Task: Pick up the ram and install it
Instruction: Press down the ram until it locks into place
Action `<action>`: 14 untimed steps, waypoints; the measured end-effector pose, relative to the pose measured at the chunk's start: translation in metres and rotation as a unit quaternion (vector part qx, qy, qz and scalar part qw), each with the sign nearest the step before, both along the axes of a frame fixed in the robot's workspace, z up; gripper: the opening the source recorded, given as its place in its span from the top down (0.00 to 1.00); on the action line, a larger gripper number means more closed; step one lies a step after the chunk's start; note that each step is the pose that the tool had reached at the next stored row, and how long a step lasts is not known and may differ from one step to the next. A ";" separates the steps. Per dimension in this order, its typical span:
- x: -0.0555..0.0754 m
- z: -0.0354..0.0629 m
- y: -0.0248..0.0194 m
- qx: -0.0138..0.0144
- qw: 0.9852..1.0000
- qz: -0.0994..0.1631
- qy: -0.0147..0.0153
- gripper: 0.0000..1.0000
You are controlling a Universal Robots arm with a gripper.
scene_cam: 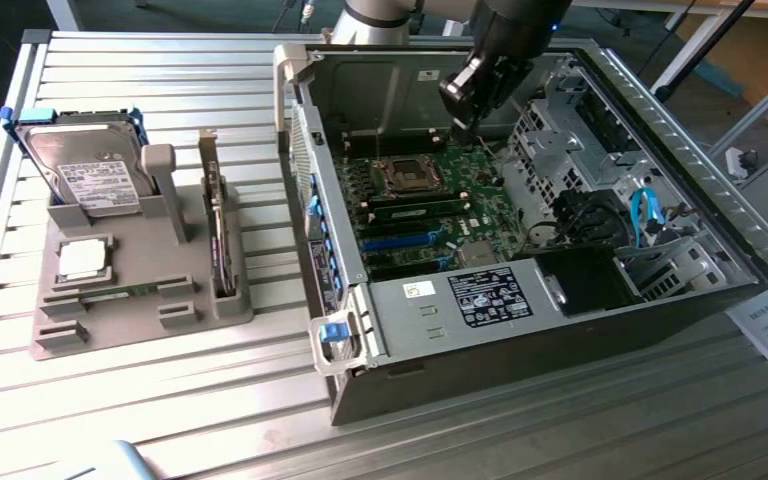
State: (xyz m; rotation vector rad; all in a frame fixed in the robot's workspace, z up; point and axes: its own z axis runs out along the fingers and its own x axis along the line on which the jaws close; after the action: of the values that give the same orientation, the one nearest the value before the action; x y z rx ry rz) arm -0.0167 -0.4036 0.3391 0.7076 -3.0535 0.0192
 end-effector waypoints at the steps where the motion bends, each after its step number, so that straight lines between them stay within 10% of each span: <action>1: 0.000 0.0000 0.0000 0.000 1.000 -0.008 0.000 0.89; 14: 0.000 0.0000 0.0000 0.000 0.995 -0.103 0.000 0.89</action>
State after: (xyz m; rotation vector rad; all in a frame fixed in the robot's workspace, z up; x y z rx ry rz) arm -0.0167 -0.4036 0.3392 0.3895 -3.1089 0.0179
